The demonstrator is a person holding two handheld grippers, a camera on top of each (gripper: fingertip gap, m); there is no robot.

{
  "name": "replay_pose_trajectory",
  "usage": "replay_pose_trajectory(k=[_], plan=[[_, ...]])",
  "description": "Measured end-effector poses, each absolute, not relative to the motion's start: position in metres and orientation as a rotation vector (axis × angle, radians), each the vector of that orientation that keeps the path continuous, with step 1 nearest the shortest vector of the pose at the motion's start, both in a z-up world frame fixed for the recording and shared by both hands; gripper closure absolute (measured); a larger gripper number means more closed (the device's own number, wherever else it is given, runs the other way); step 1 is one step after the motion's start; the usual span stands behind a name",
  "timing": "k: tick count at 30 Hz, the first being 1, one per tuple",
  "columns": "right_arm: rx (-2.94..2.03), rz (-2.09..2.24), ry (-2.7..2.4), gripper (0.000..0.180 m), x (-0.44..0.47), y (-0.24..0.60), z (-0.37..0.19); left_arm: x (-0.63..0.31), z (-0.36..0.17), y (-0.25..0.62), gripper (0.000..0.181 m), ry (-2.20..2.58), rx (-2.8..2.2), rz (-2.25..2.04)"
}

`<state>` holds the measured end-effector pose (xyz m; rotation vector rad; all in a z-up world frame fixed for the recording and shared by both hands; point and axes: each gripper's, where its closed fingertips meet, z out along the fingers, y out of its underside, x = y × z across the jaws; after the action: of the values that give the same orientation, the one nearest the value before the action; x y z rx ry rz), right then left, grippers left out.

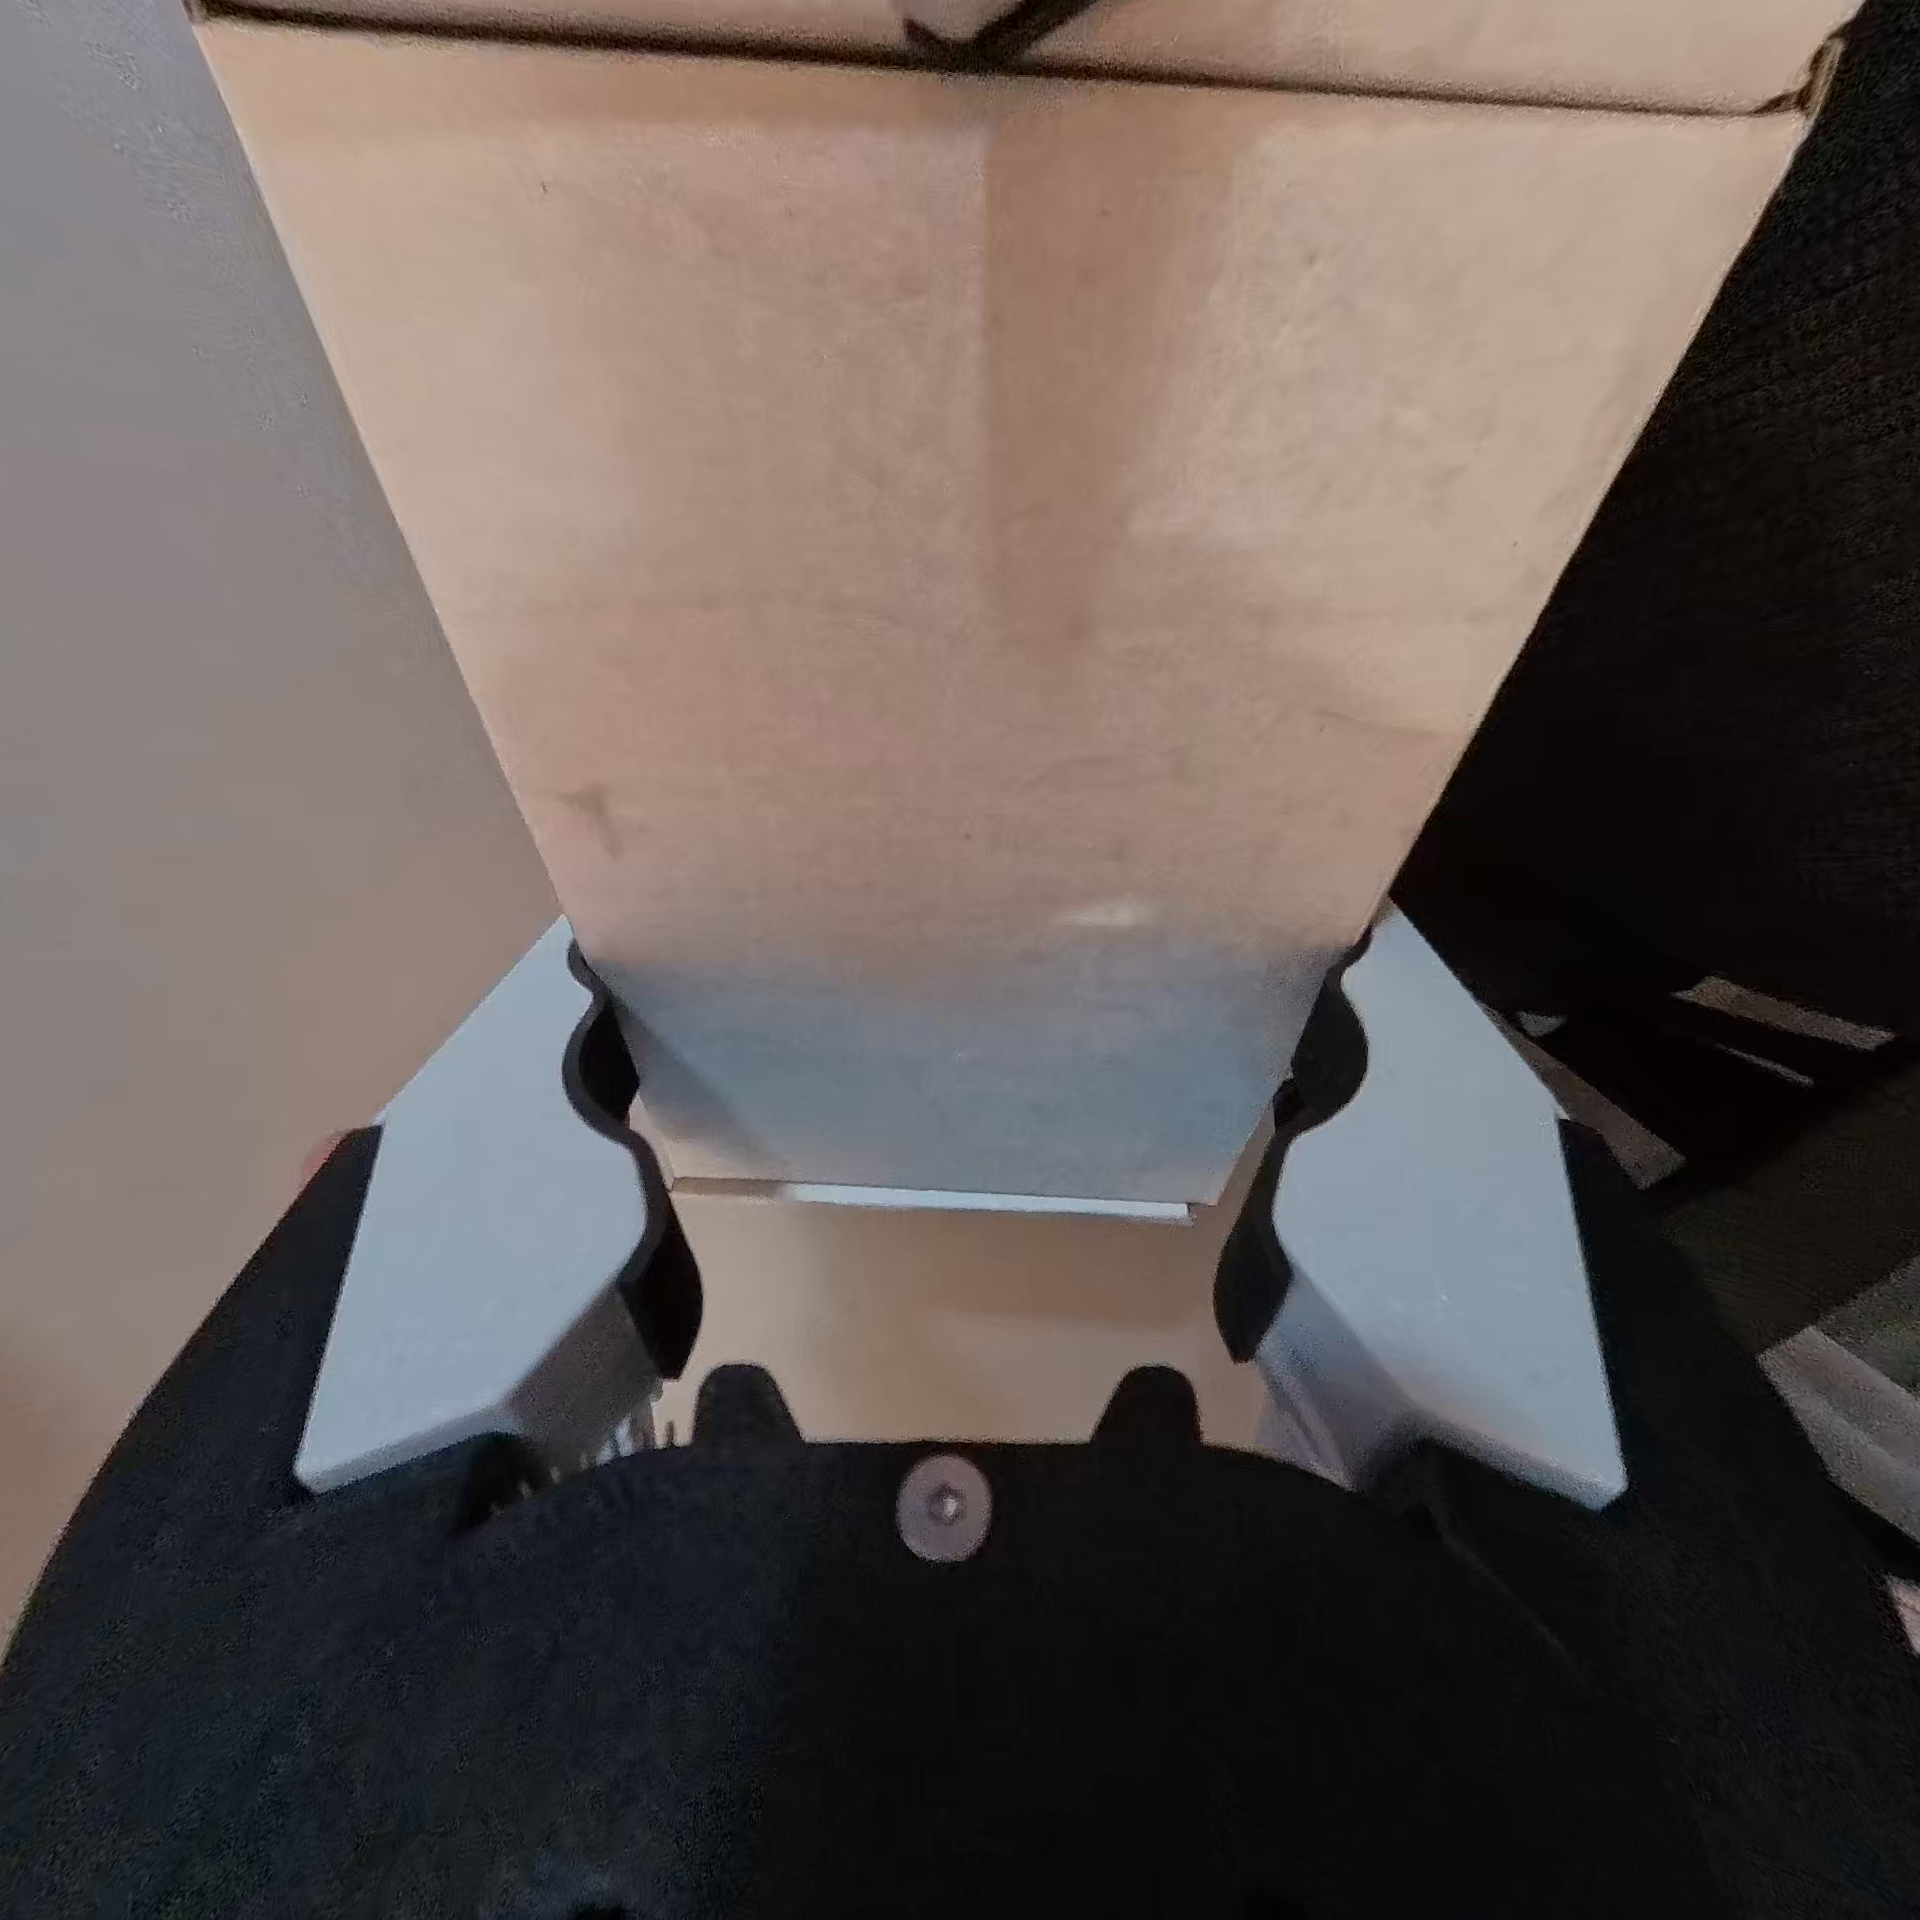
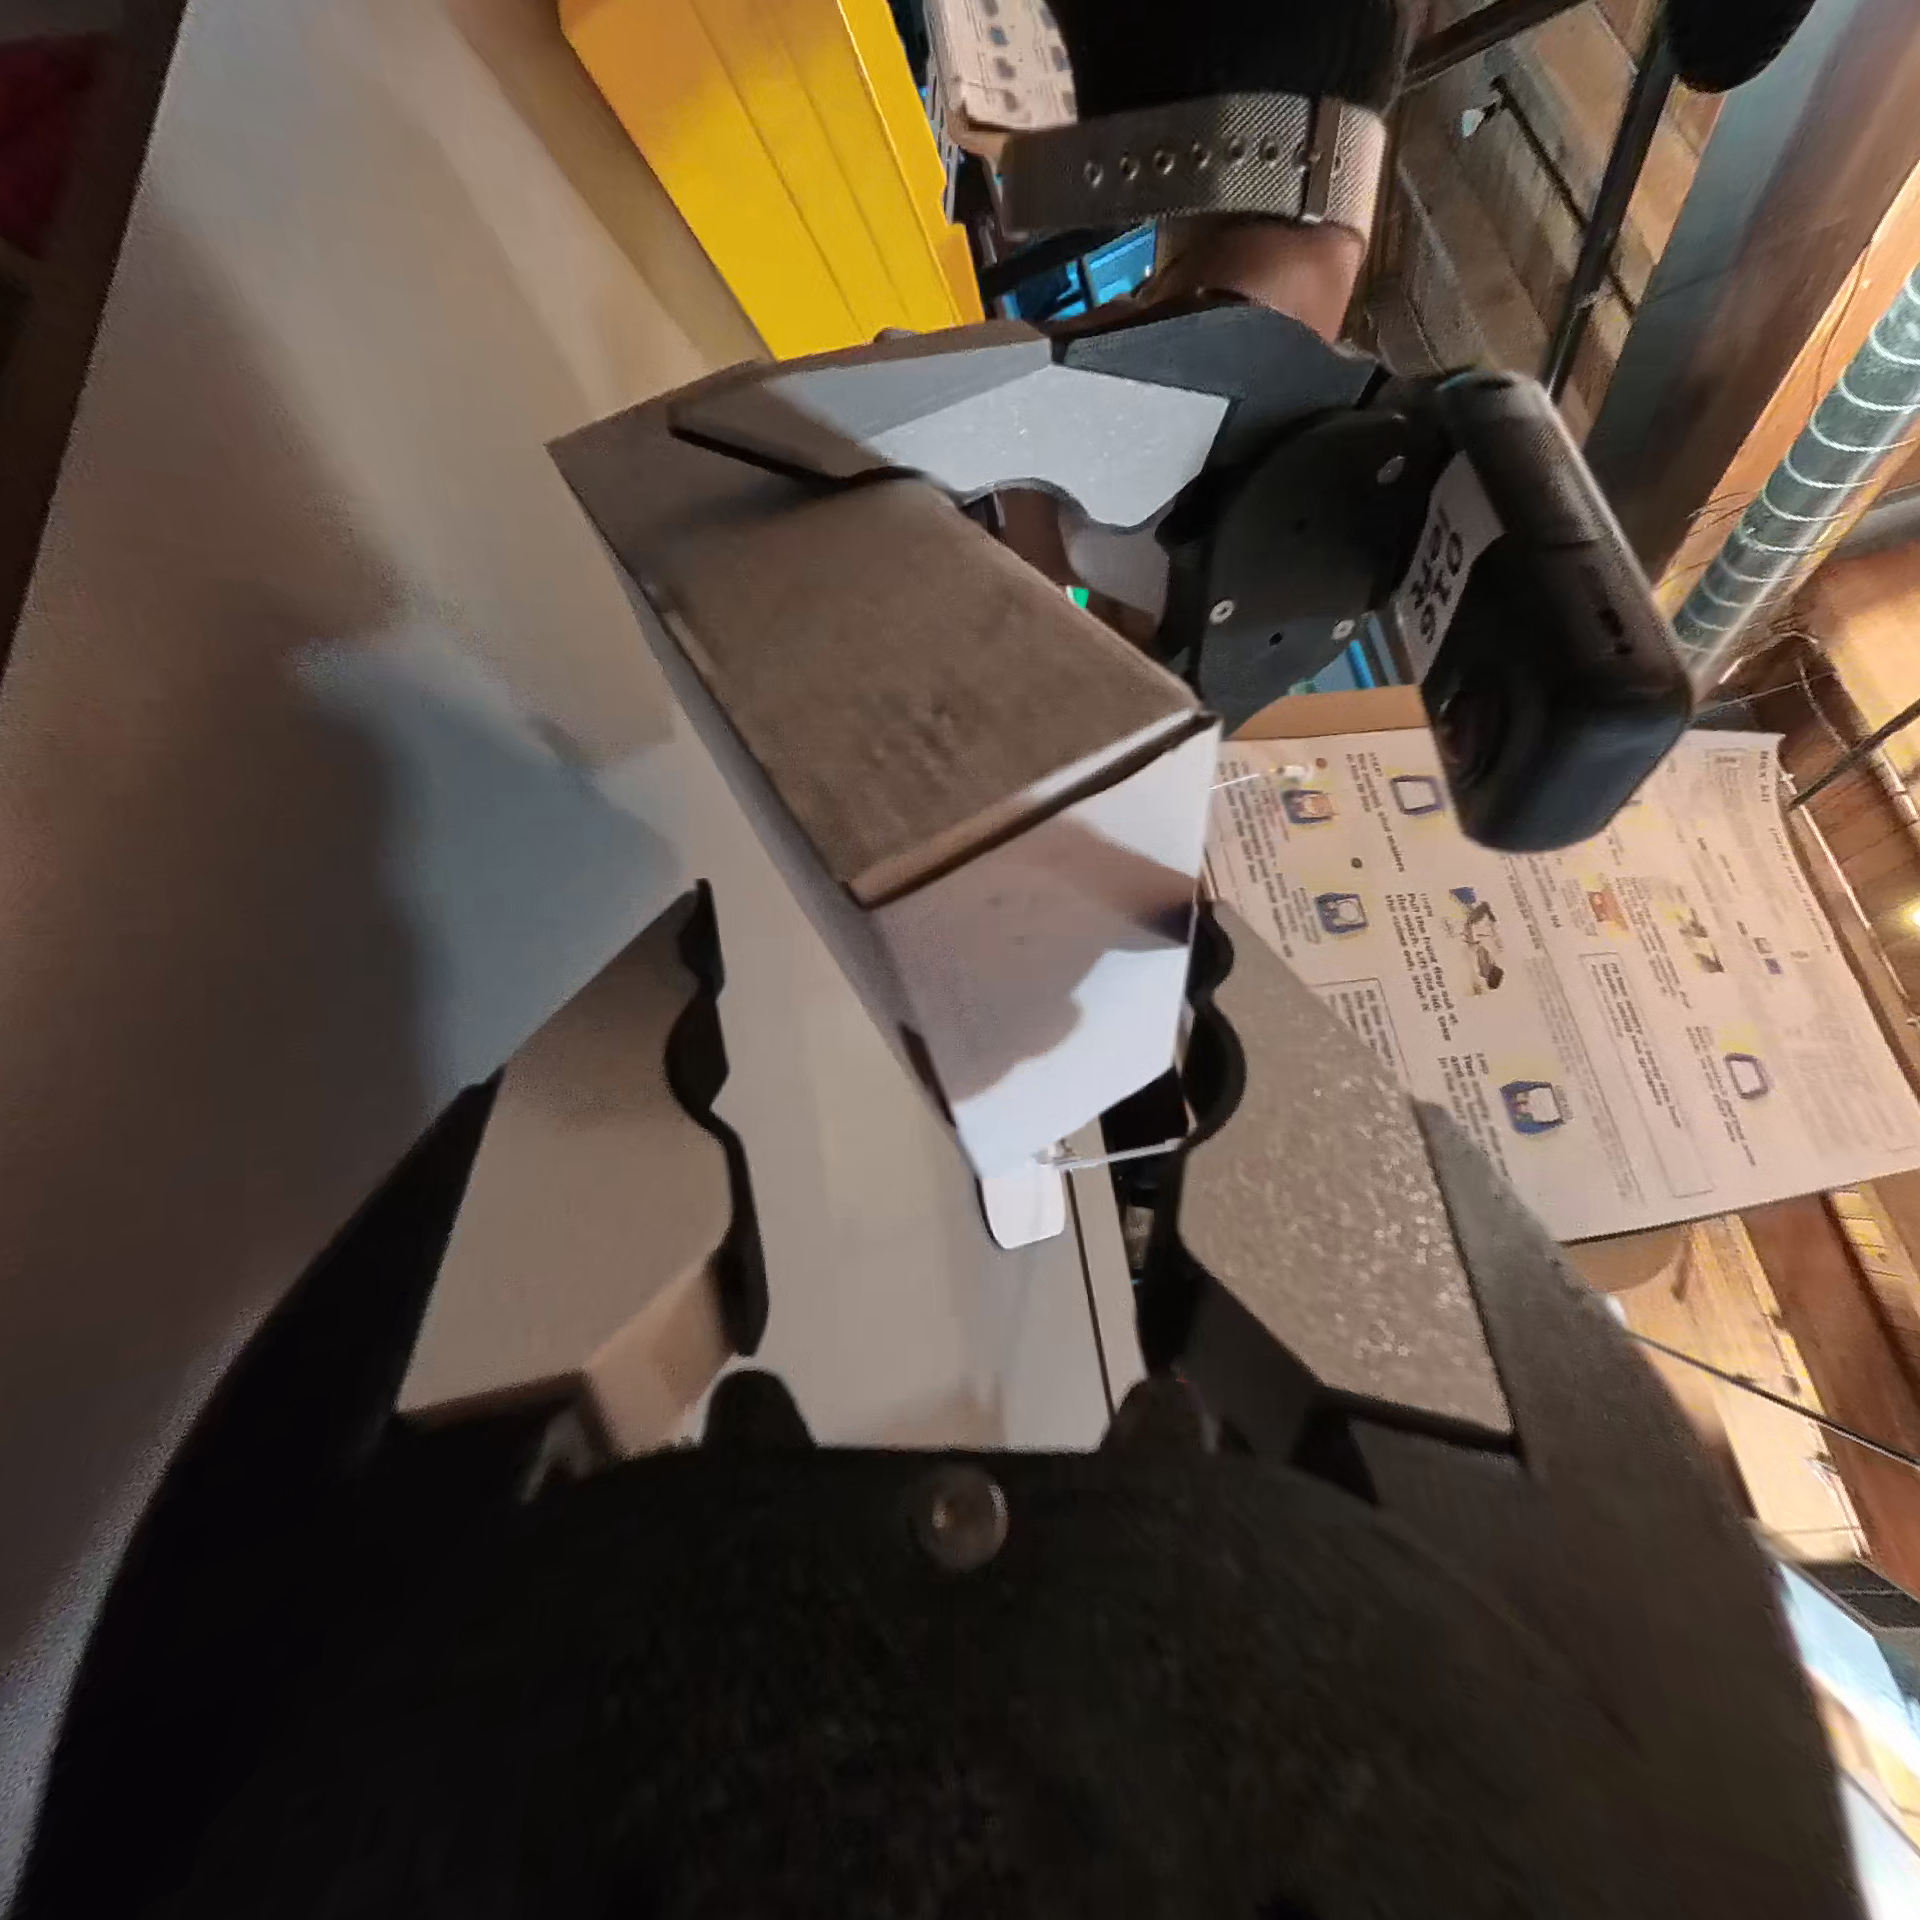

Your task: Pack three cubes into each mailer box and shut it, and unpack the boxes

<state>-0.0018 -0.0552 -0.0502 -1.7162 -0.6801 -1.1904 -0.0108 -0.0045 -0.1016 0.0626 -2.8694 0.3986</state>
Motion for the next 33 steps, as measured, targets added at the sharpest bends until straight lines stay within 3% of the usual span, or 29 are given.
replay_pose_trajectory(k=[3,5,6,9,19,25,33], plan=[[-1.718,-1.207,-0.713,0.090,-0.007,-0.058,-0.052,-0.015,-0.109,-0.009,0.050,-2.853,0.001,0.337],[-1.742,-1.230,-0.780,0.099,-0.014,-0.059,-0.062,-0.017,-0.116,-0.012,0.050,-2.834,-0.030,0.301],[-1.764,-1.241,-0.821,0.112,-0.015,-0.060,-0.069,-0.017,-0.121,-0.011,0.050,-2.840,-0.051,0.265],[-1.846,-1.235,-0.824,0.115,-0.011,-0.067,-0.083,-0.011,-0.126,-0.021,0.049,-2.848,-0.029,0.311],[-1.932,-0.983,-0.474,0.115,0.027,-0.098,-0.084,0.032,-0.083,-0.004,0.049,-2.995,0.394,1.195],[-1.926,-0.825,-0.372,0.115,0.039,-0.098,-0.084,0.032,-0.116,-0.011,0.048,-2.991,0.593,1.547],[-1.920,-0.454,-0.251,0.115,0.039,-0.085,-0.089,0.046,-0.102,-0.031,0.084,-3.060,0.604,1.911]])
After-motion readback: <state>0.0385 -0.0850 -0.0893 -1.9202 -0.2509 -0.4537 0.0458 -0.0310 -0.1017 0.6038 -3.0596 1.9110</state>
